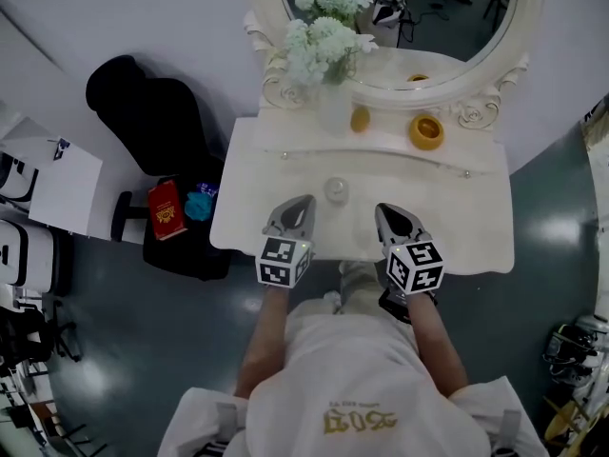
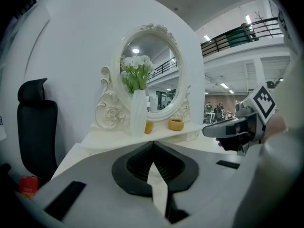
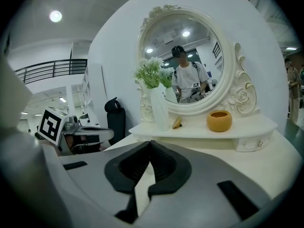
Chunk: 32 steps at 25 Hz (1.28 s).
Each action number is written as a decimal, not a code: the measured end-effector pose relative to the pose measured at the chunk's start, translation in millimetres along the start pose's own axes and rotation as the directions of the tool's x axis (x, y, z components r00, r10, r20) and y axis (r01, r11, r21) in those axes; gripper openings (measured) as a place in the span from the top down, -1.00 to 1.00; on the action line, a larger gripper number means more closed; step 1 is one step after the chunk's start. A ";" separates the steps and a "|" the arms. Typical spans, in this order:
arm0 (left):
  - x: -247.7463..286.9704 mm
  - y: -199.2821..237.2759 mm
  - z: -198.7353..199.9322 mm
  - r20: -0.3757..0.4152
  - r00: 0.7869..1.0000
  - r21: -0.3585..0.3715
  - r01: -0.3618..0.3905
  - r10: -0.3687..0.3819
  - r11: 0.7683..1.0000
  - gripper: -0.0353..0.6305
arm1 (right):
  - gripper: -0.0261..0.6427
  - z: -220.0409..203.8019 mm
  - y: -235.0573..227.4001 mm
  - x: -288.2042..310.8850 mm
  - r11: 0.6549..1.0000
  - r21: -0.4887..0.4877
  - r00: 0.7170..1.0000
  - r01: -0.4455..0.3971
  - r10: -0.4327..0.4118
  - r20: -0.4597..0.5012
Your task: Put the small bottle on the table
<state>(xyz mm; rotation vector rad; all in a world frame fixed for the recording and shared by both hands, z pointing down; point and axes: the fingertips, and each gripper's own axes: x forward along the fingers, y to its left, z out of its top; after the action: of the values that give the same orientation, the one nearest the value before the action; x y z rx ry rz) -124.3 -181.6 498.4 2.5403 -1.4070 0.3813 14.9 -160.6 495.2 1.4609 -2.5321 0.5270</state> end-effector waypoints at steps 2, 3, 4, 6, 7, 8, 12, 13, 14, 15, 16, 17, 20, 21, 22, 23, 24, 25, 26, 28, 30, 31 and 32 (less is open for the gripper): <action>-2.0 2.3 -1.6 -0.009 1.000 -0.021 0.002 -0.003 1.000 0.84 | 0.89 1.3 2.6 0.7 1.000 0.000 1.000 -0.001 0.001 0.006; -2.4 3.4 -3.0 -0.019 1.000 -0.031 0.004 -0.004 1.000 0.84 | 0.89 2.1 3.9 1.2 1.000 -0.001 1.000 -0.003 0.003 0.008; -2.5 4.0 -4.2 -0.029 1.000 -0.033 0.005 -0.006 0.999 0.84 | 0.89 3.0 5.1 1.6 1.000 -0.003 1.000 -0.004 0.004 0.010; -2.7 4.0 -4.5 -0.045 0.999 -0.020 0.008 -0.009 1.000 0.84 | 0.88 4.0 7.4 2.0 1.000 -0.007 1.000 -0.005 0.005 0.011; -2.9 3.7 -3.4 -0.044 0.999 -0.017 0.011 -0.012 1.000 0.84 | 0.89 4.0 8.3 2.1 1.000 -0.010 1.000 -0.004 0.004 0.010; -2.9 3.4 -1.6 -0.039 0.999 -0.021 0.016 -0.017 1.000 0.84 | 0.89 4.1 8.8 2.2 1.000 -0.013 1.000 -0.002 0.003 0.009; 0.3 2.4 3.3 -0.027 0.999 -0.046 0.044 -0.045 0.998 0.84 | 0.89 5.0 8.6 3.6 1.000 -0.009 1.000 0.002 -0.002 0.009; 0.9 2.3 3.4 -0.027 0.998 -0.051 0.048 -0.050 0.998 0.84 | 0.89 5.1 9.0 4.3 1.000 -0.006 1.000 0.002 -0.002 0.009; 1.4 2.1 3.4 -0.026 0.998 -0.054 0.052 -0.054 0.997 0.84 | 0.89 5.5 9.7 5.2 1.000 -0.004 1.000 0.001 -0.001 0.009; 1.9 1.9 3.5 -0.026 0.998 -0.055 0.055 -0.057 0.997 0.84 | 0.89 5.9 10.3 6.2 1.000 -0.004 1.000 0.000 0.000 0.008; 2.6 1.7 3.7 -0.025 0.998 -0.054 0.056 -0.058 0.997 0.84 | 0.89 6.4 10.5 7.3 1.000 -0.006 1.000 -0.002 0.002 0.008; 3.2 2.0 4.4 -0.023 0.998 -0.053 0.054 -0.055 0.997 0.84 | 0.89 6.6 10.7 8.4 1.000 -0.008 1.000 -0.003 0.003 0.007; 2.1 6.7 8.2 0.001 0.999 -0.061 0.035 -0.035 0.998 0.84 | 0.89 5.9 12.1 11.1 1.000 -0.014 1.000 -0.008 0.008 -0.002; 1.5 8.7 9.2 0.007 1.000 -0.065 0.030 -0.030 0.997 0.84 | 0.89 5.6 12.5 11.5 1.000 -0.016 1.000 -0.009 0.008 -0.005; 1.0 10.2 9.7 0.010 1.000 -0.070 0.029 -0.028 0.997 0.84 | 0.88 5.1 12.9 11.5 1.000 -0.017 1.000 -0.008 0.008 -0.008; 0.5 11.2 9.5 0.011 1.000 -0.075 0.029 -0.028 0.997 0.84 | 0.89 4.5 13.2 11.4 1.000 -0.018 1.000 -0.007 0.007 -0.011; -0.2 11.9 9.1 0.012 1.000 -0.080 0.029 -0.028 0.996 0.84 | 0.89 3.9 13.5 11.2 1.000 -0.020 1.000 -0.006 0.006 -0.012; -0.9 12.5 8.5 0.014 1.000 -0.081 0.027 -0.026 0.996 0.84 | 0.89 3.6 13.9 11.1 1.000 -0.022 1.000 -0.006 0.006 -0.013; -1.7 13.1 7.8 0.015 1.000 -0.079 0.025 -0.024 0.997 0.84 | 0.89 3.7 14.3 11.0 1.000 -0.026 1.000 -0.006 0.006 -0.012; -3.0 14.5 6.8 0.017 1.000 -0.074 0.019 -0.018 0.997 0.84 | 0.88 4.2 15.2 10.9 1.000 -0.028 1.000 -0.007 0.006 -0.009; -4.4 16.1 6.1 0.017 1.000 -0.077 0.016 -0.015 0.997 0.84 | 0.89 3.8 16.2 10.8 1.000 -0.027 1.000 -0.008 0.008 -0.009; -5.4 16.8 5.8 0.018 1.000 -0.079 0.015 -0.014 0.997 0.84 | 0.88 3.1 16.9 10.7 1.000 -0.026 1.000 -0.009 0.008 -0.010; -6.1 17.4 5.4 0.018 1.000 -0.083 0.015 -0.013 0.996 0.84 | 0.89 2.3 17.9 10.8 1.000 -0.025 1.000 -0.010 0.010 -0.011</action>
<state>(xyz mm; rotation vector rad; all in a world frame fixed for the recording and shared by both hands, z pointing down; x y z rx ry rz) -141.6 -187.4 492.3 2.4914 -1.3804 0.2931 -5.9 -162.0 492.6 1.4340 -2.5301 0.5012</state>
